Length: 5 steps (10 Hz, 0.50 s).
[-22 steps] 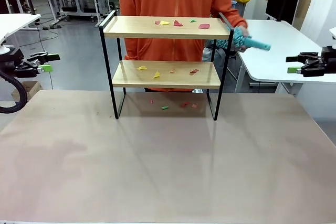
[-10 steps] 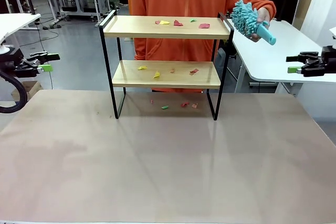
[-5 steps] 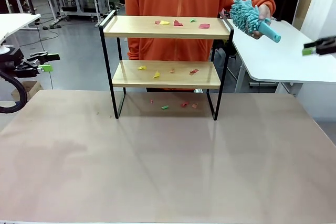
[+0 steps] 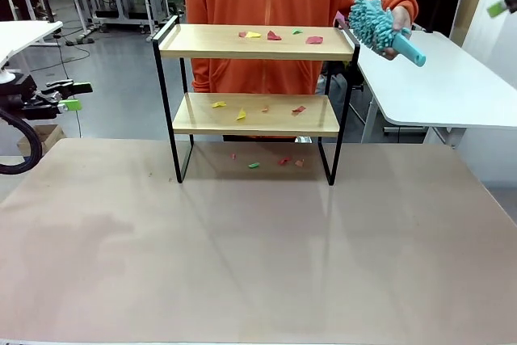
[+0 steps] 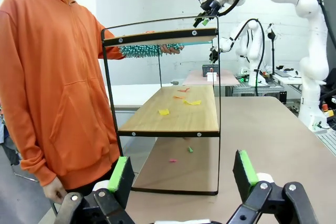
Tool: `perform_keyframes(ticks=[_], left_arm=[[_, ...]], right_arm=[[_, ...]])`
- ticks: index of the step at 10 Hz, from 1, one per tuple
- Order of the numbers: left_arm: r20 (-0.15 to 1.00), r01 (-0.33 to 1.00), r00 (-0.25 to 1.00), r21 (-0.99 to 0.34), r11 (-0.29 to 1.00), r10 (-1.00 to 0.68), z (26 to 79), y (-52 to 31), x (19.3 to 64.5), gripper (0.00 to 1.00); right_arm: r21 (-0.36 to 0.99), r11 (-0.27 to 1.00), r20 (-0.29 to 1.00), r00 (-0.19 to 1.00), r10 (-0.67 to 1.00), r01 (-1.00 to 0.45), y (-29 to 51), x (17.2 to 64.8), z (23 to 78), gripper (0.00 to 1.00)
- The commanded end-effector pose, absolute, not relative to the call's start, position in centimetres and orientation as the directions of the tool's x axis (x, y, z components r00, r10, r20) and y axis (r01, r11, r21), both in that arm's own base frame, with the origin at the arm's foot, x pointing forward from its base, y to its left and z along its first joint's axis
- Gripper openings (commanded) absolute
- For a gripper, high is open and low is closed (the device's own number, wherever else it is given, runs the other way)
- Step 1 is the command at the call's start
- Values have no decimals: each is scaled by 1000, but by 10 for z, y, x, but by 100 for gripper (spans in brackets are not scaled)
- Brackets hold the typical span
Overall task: Clean the shelf.
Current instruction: Pick up the Duster handed by the human.
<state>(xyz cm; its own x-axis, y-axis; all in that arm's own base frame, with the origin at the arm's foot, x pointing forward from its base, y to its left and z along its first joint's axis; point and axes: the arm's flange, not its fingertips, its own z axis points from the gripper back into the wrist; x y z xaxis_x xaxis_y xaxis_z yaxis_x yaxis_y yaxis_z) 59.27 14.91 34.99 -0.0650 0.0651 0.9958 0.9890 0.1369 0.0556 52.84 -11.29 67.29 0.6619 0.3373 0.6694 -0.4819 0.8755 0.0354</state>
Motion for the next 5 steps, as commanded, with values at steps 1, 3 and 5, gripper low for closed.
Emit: perform_keyframes(ticks=[1, 3, 5], left_arm=[[996, 989, -67, 58, 133, 62, 352, 149, 592, 100], [996, 989, -67, 58, 133, 62, 352, 149, 592, 100], [996, 989, -67, 58, 133, 62, 352, 149, 592, 100]], right_arm=[[76, 940, 610, 762, 220, -332, -68, 528, 673, 100], [50, 960, 641, 746, 181, -276, -52, 535, 661, 100], [65, 943, 629, 747, 216, -327, -54, 533, 681, 100]])
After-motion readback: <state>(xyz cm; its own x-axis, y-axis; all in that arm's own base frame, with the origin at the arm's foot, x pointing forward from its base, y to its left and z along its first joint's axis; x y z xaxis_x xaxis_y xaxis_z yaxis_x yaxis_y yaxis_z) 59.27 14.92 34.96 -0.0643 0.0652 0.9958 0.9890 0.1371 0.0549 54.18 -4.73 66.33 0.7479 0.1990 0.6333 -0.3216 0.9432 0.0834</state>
